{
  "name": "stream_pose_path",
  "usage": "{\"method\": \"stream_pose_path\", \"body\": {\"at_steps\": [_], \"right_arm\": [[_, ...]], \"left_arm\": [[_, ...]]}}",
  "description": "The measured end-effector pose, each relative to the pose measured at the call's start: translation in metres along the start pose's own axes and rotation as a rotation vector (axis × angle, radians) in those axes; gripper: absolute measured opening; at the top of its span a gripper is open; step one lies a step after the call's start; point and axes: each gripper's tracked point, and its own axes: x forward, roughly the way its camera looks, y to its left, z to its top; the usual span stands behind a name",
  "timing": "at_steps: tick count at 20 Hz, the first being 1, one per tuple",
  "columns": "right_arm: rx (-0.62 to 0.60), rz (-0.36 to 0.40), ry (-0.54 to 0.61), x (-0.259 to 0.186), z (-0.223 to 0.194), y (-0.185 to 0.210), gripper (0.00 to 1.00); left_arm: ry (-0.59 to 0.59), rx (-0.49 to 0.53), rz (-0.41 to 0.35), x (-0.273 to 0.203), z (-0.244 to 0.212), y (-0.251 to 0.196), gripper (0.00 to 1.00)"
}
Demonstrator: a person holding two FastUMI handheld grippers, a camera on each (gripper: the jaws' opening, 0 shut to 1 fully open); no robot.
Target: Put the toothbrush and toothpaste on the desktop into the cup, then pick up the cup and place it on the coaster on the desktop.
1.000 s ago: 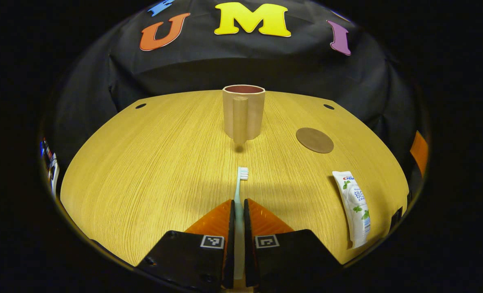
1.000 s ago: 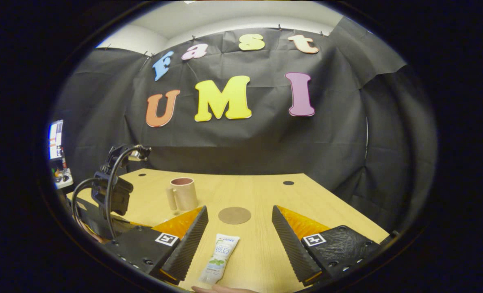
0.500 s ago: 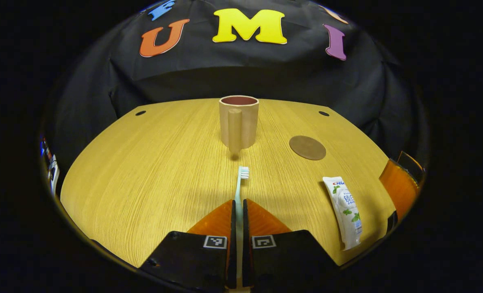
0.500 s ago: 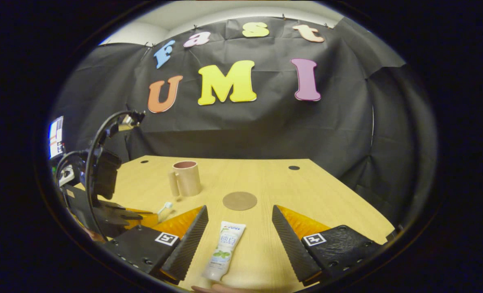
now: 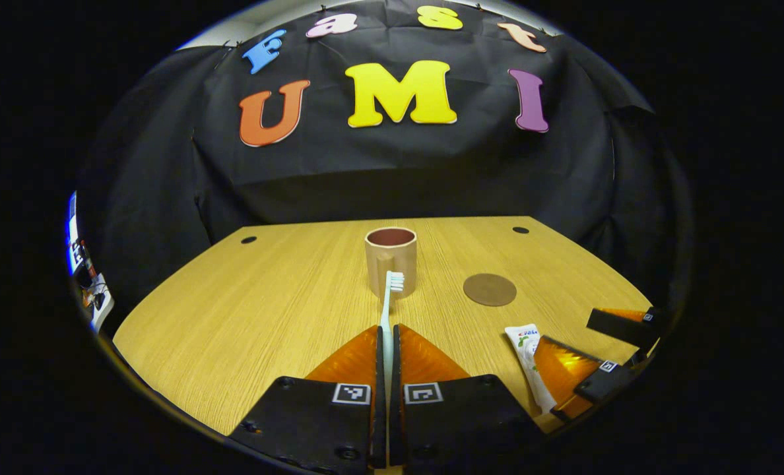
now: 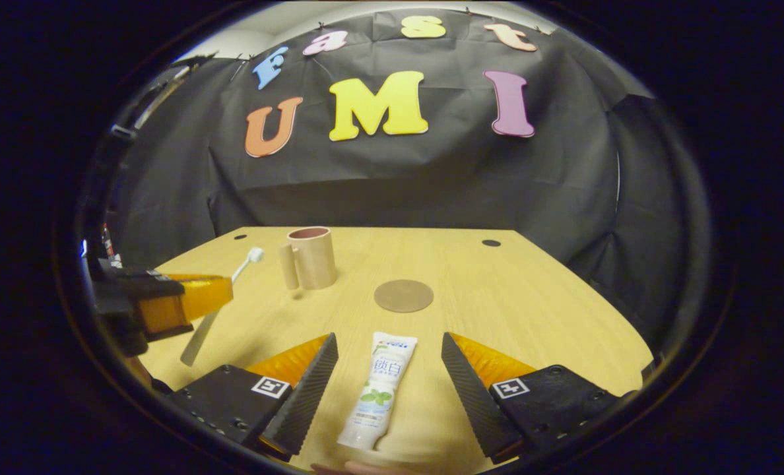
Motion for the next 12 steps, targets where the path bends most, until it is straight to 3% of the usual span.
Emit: {"method": "stream_pose_path", "body": {"at_steps": [6, 7, 10, 12], "right_arm": [[0.002, -0.028, 0.144, 0.013, -0.030, 0.001, 0.92], [0.010, -0.031, 0.171, 0.014, -0.035, 0.001, 0.81], [0.039, -0.040, 0.232, 0.018, -0.048, 0.000, 0.71], [0.057, -0.031, 0.239, 0.019, -0.048, 0.001, 0.58]], "left_arm": [[-0.145, 0.003, 0.025, -0.021, 0.035, 0.007, 0.04], [-0.150, 0.004, 0.031, -0.022, 0.036, 0.009, 0.04], [-0.151, -0.003, 0.043, -0.023, 0.037, 0.014, 0.05], [-0.158, -0.011, 0.051, -0.023, 0.040, 0.018, 0.05]]}}
